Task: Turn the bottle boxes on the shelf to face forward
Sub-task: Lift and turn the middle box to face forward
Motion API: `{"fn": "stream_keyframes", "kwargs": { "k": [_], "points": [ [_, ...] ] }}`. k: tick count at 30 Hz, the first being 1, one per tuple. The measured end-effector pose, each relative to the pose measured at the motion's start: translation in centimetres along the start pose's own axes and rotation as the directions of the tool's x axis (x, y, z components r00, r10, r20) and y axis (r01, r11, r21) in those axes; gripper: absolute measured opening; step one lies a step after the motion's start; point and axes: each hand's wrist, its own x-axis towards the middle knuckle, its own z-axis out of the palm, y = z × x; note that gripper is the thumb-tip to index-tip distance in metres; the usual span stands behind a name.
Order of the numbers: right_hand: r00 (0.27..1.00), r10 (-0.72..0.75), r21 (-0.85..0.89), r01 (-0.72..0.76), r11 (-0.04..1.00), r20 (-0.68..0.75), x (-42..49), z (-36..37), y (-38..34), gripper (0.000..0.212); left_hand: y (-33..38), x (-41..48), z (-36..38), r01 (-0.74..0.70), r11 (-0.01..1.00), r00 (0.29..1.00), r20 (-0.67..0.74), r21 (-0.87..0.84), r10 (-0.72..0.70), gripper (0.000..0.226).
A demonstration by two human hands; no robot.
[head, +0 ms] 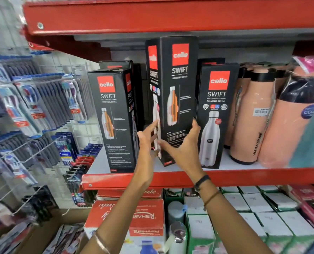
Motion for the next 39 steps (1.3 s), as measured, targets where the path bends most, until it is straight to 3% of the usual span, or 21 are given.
{"fn": "stream_keyframes", "kwargs": {
  "k": [4,7,11,14,16,19,23,27,30,32,33,35,39],
  "points": [
    [0.998,0.059,0.152,-0.063,0.986,0.036,0.1,-0.3,0.2,0.101,-0.2,1.5,-0.3,0.028,0.990,0.997,-0.082,0.137,-0.017,0.084],
    [0.992,0.086,0.131,-0.098,0.986,0.093,0.2,-0.3,0.7,0.101,-0.8,2.2,-1.0,0.052,0.992,0.998,-0.033,0.114,-0.048,0.064],
    [0.984,0.042,0.056,-0.052,0.997,0.175,-0.3,-0.3,1.5,0.075,-2.1,1.5,-1.9,0.035,0.991,0.998,0.051,0.132,-0.042,0.096],
    [0.981,0.038,0.018,-0.042,0.999,0.188,-0.9,-0.1,2.5,0.067,-3.6,1.0,-2.2,0.059,0.986,0.996,0.060,0.156,-0.069,0.098],
    [0.982,0.036,0.005,-0.037,0.999,0.188,-1.2,0.2,3.4,0.066,-4.1,0.8,-2.4,0.075,0.984,0.995,0.057,0.160,-0.085,0.086],
    [0.986,0.051,-0.009,-0.050,0.999,0.162,-1.4,0.5,4.5,0.065,-4.4,0.4,-2.4,0.090,0.983,0.993,0.067,0.160,-0.101,0.049],
    [0.989,0.081,-0.015,-0.079,0.997,0.122,-1.8,0.7,5.0,0.061,-4.7,0.1,-2.5,0.102,0.980,0.993,0.049,0.172,-0.112,0.052],
    [0.995,0.077,0.060,-0.073,0.996,-0.065,-4.0,1.5,3.5,0.059,-4.8,-1.0,-3.0,-0.062,0.978,0.997,-0.034,0.197,0.070,0.085],
    [0.973,-0.121,0.051,0.133,0.990,-0.196,-5.5,3.0,1.4,0.051,-3.3,-1.8,-4.2,-0.285,0.932,0.928,-0.180,0.223,0.327,0.077],
    [0.973,-0.191,0.085,0.202,0.976,-0.128,-6.1,4.7,0.0,0.047,-2.6,-1.8,-5.5,-0.345,0.880,0.846,-0.299,0.326,0.442,0.067],
    [0.981,-0.188,0.107,0.193,0.975,-0.056,-6.3,5.6,-0.5,0.047,-2.6,-1.6,-6.3,-0.313,0.877,0.824,-0.356,0.365,0.442,0.065],
    [0.985,-0.127,0.127,0.112,0.986,0.114,-6.5,7.7,-1.2,0.053,-2.7,-1.1,-8.1,-0.156,0.916,0.845,-0.431,0.368,0.317,0.060],
    [0.961,0.100,0.030,-0.111,0.993,0.257,-6.8,11.3,-1.0,0.060,-2.8,-0.5,-11.0,0.060,0.983,0.926,-0.376,0.176,0.011,0.061]
  ]
}}
